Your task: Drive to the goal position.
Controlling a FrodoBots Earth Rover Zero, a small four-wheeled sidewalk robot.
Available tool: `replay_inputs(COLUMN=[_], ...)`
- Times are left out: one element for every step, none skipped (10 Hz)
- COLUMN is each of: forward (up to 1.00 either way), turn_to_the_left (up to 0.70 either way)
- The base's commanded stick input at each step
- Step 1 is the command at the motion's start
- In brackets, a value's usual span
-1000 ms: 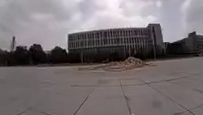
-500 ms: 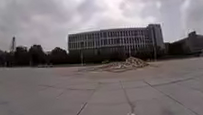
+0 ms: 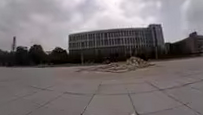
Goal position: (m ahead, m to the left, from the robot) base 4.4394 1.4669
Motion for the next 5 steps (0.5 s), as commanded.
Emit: replay_inputs(forward=[0.6,0.6,0.6,0.6,0.6], turn_to_the_left=[0.15,0.15,0.15,0.15,0.15])
